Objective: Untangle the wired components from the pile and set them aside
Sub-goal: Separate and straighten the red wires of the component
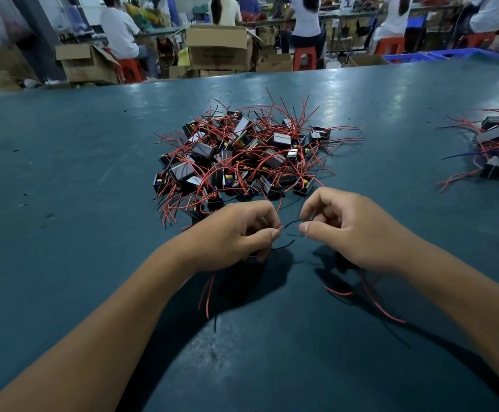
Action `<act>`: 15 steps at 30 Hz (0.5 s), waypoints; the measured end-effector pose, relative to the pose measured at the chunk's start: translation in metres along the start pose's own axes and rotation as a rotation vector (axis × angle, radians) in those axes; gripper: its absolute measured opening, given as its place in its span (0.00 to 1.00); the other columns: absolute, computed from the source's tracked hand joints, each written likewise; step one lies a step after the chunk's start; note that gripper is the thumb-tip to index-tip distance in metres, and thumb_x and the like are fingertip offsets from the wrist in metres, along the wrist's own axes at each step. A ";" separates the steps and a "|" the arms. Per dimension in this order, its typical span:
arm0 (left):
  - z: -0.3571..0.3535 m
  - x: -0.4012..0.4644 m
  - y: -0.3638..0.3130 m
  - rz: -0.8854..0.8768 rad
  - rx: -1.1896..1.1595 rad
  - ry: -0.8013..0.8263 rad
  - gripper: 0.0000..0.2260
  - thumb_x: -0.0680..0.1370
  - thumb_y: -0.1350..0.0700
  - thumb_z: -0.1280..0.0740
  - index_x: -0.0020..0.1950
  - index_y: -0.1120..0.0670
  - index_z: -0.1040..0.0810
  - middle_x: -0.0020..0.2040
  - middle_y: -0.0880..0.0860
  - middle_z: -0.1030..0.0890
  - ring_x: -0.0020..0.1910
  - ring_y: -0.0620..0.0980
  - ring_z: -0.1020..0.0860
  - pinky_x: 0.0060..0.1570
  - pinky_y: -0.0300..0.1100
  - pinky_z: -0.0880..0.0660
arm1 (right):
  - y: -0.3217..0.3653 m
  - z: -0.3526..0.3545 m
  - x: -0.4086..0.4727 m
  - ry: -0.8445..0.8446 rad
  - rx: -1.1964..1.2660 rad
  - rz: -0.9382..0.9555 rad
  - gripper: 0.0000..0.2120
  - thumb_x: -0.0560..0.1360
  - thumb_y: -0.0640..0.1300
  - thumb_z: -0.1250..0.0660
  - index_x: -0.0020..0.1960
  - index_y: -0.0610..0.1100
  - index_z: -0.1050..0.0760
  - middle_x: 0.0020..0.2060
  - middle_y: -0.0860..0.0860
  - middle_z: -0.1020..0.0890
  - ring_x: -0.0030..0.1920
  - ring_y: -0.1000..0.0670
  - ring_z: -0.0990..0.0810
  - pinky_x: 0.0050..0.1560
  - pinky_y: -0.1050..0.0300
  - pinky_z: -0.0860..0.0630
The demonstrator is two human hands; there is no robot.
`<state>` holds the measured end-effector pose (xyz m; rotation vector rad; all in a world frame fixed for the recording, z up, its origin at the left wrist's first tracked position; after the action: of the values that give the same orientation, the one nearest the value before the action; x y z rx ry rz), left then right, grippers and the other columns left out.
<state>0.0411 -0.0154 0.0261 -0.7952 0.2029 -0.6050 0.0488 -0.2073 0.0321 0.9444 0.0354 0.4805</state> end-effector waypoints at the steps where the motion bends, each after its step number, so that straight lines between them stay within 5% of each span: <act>1: 0.000 0.000 0.000 0.002 -0.010 0.000 0.04 0.83 0.55 0.37 0.49 0.51 0.27 0.35 0.49 0.18 0.29 0.44 0.25 0.32 0.35 0.29 | 0.000 0.000 0.000 0.010 0.006 0.003 0.04 0.75 0.45 0.28 0.44 0.50 0.24 0.32 0.53 0.21 0.31 0.56 0.27 0.34 0.62 0.30; 11: -0.004 0.002 0.005 -0.010 -0.166 -0.024 0.06 0.83 0.54 0.37 0.48 0.53 0.29 0.40 0.51 0.14 0.30 0.46 0.24 0.33 0.38 0.28 | -0.001 -0.007 -0.002 -0.176 0.093 -0.018 0.06 0.76 0.42 0.30 0.40 0.48 0.23 0.26 0.57 0.24 0.27 0.58 0.31 0.31 0.66 0.33; 15: -0.013 0.007 0.002 -0.010 -0.269 -0.135 0.06 0.83 0.58 0.37 0.48 0.58 0.29 0.40 0.54 0.14 0.29 0.47 0.24 0.31 0.35 0.28 | 0.001 -0.015 -0.004 -0.234 0.189 -0.026 0.05 0.76 0.41 0.30 0.42 0.47 0.20 0.29 0.53 0.22 0.31 0.52 0.28 0.34 0.54 0.30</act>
<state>0.0421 -0.0265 0.0161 -1.0941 0.1579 -0.5368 0.0412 -0.1968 0.0233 1.1799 -0.1207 0.3439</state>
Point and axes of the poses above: each hand's wrist, its own x-axis towards the middle knuckle, its own z-axis out of the back of the hand, y = z × x, the point moved 4 cm from there along x, towards the middle knuckle
